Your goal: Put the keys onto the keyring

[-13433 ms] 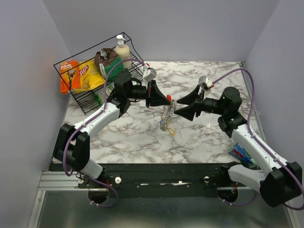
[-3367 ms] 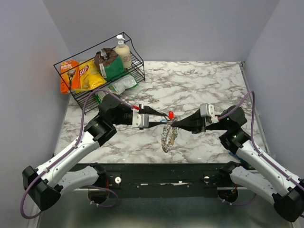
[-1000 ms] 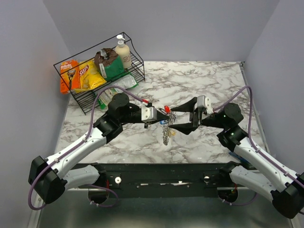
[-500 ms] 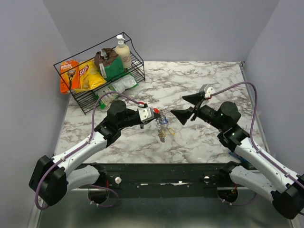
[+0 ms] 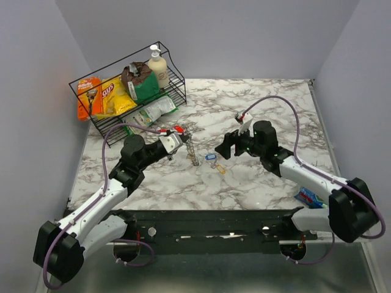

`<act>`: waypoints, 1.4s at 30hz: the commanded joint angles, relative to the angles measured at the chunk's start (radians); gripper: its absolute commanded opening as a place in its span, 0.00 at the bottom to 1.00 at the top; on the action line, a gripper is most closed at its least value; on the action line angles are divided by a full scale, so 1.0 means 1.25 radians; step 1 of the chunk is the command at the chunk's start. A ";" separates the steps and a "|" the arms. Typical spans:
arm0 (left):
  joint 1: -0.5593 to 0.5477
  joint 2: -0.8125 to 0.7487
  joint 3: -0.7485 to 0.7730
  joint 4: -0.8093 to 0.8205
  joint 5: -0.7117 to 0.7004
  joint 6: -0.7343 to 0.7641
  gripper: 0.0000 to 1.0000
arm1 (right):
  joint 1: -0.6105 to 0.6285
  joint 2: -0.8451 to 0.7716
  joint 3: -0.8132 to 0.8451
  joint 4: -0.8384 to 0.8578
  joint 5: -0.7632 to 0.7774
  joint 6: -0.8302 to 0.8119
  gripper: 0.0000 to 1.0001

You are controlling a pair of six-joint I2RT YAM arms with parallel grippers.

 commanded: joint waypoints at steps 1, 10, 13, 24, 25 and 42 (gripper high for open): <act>0.005 -0.040 -0.001 0.032 -0.036 0.024 0.00 | -0.007 0.073 0.059 -0.053 -0.021 0.019 0.84; 0.005 -0.040 -0.004 0.038 -0.020 0.014 0.00 | -0.007 0.229 0.091 -0.063 -0.079 0.019 0.68; 0.005 -0.044 -0.005 0.040 -0.017 0.009 0.00 | -0.008 0.258 0.090 -0.063 -0.083 0.020 0.66; 0.005 -0.041 -0.012 0.053 0.010 0.003 0.00 | -0.007 0.342 0.087 -0.070 -0.128 0.015 0.61; 0.005 -0.041 -0.013 0.057 0.013 0.001 0.00 | -0.007 0.350 0.087 -0.070 -0.127 0.015 0.59; 0.005 -0.040 -0.019 0.075 0.027 -0.013 0.00 | -0.007 0.371 0.099 -0.099 -0.149 0.028 0.40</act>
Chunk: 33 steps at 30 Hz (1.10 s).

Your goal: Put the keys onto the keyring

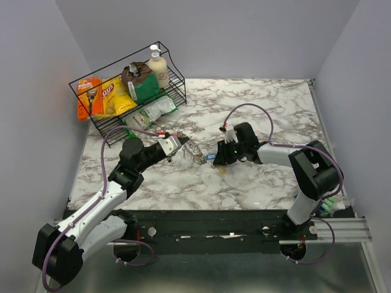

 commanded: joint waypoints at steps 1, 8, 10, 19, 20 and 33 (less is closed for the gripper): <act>0.004 -0.012 0.005 0.060 0.020 -0.004 0.00 | -0.003 -0.006 -0.003 -0.031 -0.015 0.007 0.39; 0.005 -0.010 0.007 0.058 0.024 -0.007 0.00 | -0.002 -0.016 -0.021 -0.034 -0.002 0.005 0.39; 0.004 -0.010 0.007 0.060 0.024 -0.008 0.00 | -0.002 -0.008 -0.017 -0.034 0.003 0.008 0.32; 0.004 -0.010 0.016 0.058 0.031 -0.017 0.00 | 0.000 -0.017 -0.017 -0.022 0.016 0.018 0.04; 0.005 -0.010 0.018 0.055 0.038 -0.017 0.00 | -0.001 -0.027 -0.021 -0.021 0.017 0.018 0.01; 0.004 -0.009 0.090 -0.032 0.068 -0.035 0.00 | 0.000 -0.231 -0.001 -0.061 -0.013 -0.011 0.01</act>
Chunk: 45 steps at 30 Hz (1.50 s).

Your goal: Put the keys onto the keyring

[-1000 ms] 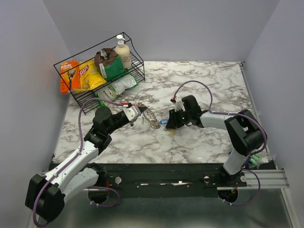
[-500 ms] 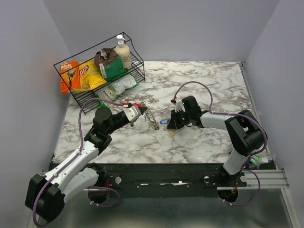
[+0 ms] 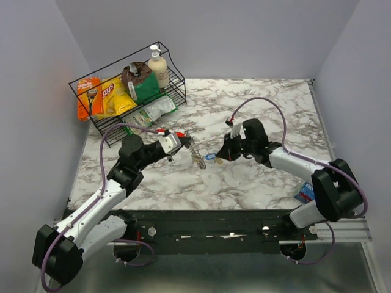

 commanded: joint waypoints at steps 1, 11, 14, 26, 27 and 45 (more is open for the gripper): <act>0.004 -0.010 0.074 -0.024 0.039 -0.014 0.00 | 0.000 -0.057 0.035 -0.038 -0.021 -0.028 0.00; -0.004 0.006 0.242 -0.274 0.093 -0.019 0.00 | 0.000 -0.183 0.156 -0.136 -0.129 -0.119 0.00; -0.010 0.010 0.270 -0.342 0.109 -0.003 0.00 | 0.000 -0.215 0.187 -0.147 -0.149 -0.151 0.00; -0.022 0.044 0.297 -0.419 0.089 -0.040 0.00 | 0.002 -0.241 0.231 -0.148 -0.318 -0.219 0.00; -0.026 0.044 0.295 -0.414 0.089 -0.050 0.00 | 0.006 -0.239 0.234 -0.148 -0.325 -0.223 0.00; -0.049 0.069 0.268 -0.360 0.055 -0.115 0.00 | 0.114 -0.178 0.320 -0.200 -0.291 -0.268 0.00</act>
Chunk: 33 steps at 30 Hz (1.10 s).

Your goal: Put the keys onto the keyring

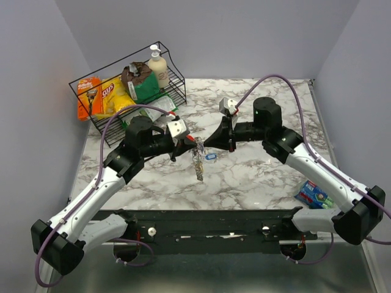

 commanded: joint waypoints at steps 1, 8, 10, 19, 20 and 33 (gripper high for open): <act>-0.003 0.000 -0.001 0.069 -0.012 -0.028 0.00 | 0.019 0.017 0.034 -0.029 0.016 -0.020 0.01; -0.014 0.013 0.004 0.068 -0.016 -0.030 0.00 | 0.038 0.039 0.045 -0.029 0.046 -0.022 0.00; -0.018 0.014 0.003 0.071 -0.015 -0.031 0.00 | 0.038 0.043 0.047 -0.029 0.053 -0.022 0.00; -0.022 0.005 -0.009 0.074 -0.018 -0.025 0.00 | 0.036 0.033 0.039 -0.016 0.109 -0.010 0.00; -0.022 0.005 -0.012 0.075 -0.018 -0.025 0.00 | 0.038 0.032 0.038 -0.016 0.122 -0.010 0.00; -0.024 -0.014 -0.019 0.074 -0.021 -0.017 0.00 | 0.038 0.010 0.017 -0.005 0.213 0.004 0.00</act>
